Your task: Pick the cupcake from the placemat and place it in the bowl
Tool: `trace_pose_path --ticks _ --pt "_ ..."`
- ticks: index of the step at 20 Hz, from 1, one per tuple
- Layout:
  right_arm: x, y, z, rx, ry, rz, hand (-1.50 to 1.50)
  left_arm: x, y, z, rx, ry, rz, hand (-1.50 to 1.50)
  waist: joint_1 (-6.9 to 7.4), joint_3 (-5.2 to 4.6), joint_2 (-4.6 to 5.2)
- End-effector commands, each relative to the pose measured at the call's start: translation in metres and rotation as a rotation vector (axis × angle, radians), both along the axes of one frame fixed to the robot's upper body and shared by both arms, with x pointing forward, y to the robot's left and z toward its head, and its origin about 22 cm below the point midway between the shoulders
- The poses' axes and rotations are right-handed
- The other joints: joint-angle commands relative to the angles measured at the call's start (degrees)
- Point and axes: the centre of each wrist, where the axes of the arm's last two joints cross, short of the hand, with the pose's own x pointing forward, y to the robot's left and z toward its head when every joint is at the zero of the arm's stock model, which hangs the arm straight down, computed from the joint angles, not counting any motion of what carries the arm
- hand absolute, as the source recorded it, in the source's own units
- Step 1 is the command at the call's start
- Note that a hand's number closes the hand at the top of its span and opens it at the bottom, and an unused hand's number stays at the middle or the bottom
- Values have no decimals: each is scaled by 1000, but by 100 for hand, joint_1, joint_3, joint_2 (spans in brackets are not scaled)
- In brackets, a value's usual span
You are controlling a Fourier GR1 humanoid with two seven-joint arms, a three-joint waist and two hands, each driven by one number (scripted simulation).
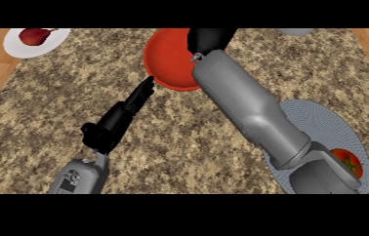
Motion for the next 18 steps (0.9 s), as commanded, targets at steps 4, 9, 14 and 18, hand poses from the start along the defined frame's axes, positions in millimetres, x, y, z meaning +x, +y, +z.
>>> trace_pose_path --ticks 4,9,14,18 --pt "7 -34 -41 405 204 -244 150 -4 6 -2 -9 -7 -7 0 -95 16 12" --pt "4 -30 -40 497 116 -108 -150 5 -1 -3 9 -12 12 0 -90 12 11" --pt "9 -25 -27 498 -66 -57 -150 -10 -3 -8 2 7 12 0 -167 12 -22" --pt "7 -27 -29 576 -212 -88 -150 -7 3 -6 -5 12 54 0 -293 11 -80"
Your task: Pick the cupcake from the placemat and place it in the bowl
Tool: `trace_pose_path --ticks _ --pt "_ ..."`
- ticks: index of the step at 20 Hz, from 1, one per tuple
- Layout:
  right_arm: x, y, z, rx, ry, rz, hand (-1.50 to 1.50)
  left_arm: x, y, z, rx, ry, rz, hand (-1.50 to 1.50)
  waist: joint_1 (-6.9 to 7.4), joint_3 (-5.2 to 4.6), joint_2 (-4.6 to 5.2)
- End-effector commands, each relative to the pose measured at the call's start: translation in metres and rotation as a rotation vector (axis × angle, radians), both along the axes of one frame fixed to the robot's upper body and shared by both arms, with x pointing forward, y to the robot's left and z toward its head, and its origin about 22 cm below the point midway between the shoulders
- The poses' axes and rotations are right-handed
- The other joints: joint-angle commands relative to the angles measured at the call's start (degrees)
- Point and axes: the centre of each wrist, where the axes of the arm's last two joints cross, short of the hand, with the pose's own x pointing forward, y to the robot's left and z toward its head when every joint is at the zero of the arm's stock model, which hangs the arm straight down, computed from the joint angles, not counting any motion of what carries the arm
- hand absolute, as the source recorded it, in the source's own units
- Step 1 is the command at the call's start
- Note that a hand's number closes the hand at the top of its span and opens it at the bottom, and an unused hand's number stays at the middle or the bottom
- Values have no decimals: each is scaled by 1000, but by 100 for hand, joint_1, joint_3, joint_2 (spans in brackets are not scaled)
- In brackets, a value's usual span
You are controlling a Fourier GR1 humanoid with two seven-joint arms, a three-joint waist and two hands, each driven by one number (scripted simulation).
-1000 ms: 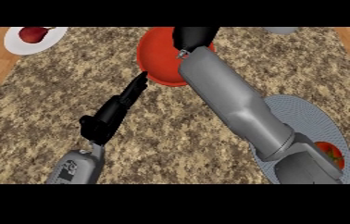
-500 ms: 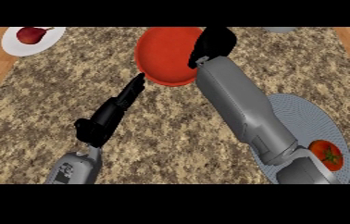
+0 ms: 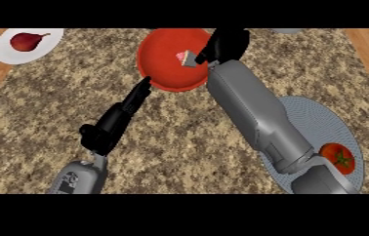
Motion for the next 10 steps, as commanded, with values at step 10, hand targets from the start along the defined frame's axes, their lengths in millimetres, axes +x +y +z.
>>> trace_pose_path --ticks 10 --pt "-11 -25 -20 341 -315 -259 -150 -16 32 -15 11 50 120 0 -600 0 -209"
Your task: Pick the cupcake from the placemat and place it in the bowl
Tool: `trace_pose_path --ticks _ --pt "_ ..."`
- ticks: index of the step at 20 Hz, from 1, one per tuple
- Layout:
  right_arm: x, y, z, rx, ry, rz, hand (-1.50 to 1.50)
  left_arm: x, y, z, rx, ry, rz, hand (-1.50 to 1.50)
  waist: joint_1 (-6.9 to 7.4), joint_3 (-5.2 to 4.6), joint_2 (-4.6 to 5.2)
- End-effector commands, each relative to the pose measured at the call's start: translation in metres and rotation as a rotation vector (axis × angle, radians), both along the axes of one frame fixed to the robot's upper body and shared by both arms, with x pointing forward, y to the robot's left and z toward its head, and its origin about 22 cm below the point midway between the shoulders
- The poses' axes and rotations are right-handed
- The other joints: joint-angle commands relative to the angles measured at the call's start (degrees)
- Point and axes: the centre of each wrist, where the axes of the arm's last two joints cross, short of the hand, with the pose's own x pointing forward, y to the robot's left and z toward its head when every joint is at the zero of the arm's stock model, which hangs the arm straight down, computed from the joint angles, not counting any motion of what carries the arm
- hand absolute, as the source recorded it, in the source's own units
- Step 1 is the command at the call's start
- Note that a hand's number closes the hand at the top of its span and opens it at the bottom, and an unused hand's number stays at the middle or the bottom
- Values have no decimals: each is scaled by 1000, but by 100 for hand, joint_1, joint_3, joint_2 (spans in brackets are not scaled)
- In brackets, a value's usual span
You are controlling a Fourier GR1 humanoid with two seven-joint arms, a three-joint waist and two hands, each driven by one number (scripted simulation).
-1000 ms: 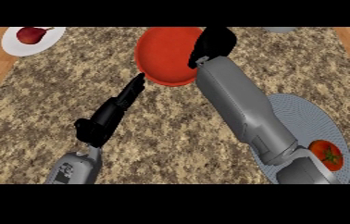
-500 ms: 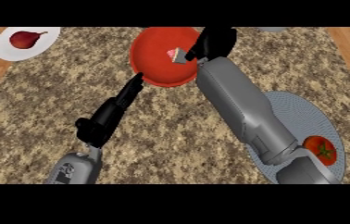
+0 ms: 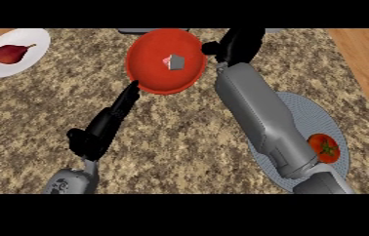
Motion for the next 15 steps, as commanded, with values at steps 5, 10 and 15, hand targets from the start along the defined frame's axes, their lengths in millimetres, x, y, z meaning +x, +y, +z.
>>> trace_pose_path --ticks 5,10,15 --pt "-29 -29 -36 236 -126 -160 -150 -5 16 -3 0 37 49 0 -425 -2 -137" --pt "-66 -52 -60 263 -175 -180 -150 -10 25 -6 -2 24 96 0 -429 -6 -132" --pt "-131 -66 -83 289 -168 -146 -150 -10 11 3 1 23 74 0 -456 1 -115"
